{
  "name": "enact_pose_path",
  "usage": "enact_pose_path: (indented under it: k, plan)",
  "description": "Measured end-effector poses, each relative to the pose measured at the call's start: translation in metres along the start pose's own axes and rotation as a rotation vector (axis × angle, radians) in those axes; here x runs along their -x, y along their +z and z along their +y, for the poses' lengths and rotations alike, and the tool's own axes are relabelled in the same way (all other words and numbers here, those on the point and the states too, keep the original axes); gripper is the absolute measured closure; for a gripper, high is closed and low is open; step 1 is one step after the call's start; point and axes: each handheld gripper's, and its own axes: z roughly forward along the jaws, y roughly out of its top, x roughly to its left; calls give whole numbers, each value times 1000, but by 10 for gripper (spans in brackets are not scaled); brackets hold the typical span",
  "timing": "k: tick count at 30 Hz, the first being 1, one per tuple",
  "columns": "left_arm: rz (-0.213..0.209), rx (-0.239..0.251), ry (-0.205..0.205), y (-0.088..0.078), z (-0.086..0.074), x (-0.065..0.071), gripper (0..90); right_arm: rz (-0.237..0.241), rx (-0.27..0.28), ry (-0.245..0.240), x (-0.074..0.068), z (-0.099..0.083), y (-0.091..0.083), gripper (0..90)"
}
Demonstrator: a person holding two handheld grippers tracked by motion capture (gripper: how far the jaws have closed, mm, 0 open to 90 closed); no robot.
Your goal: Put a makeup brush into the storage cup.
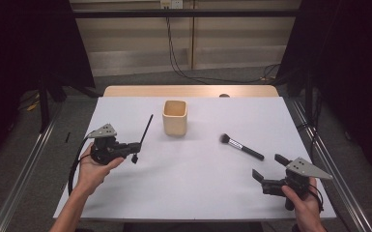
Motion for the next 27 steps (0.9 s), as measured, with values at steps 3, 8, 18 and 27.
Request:
enact_pose_path:
  k: [3, 8, 18, 27]
  plan:
    - [-19, -1, -25, 1, -5, 2, 859, 3, 1, -4, 0, 0, 0, 3]
    - [-42, -1, -8, 4, -6, 9, 859, 12, 2, -9, -1, 0, 0, 3]
    - [-105, -1, 26, 13, -1, 23, 859, 46, 7, -27, -3, 2, 2, 2]
    - [-146, -23, 46, 18, 3, 36, 859, 98, 14, -29, -6, 4, 4, 8]
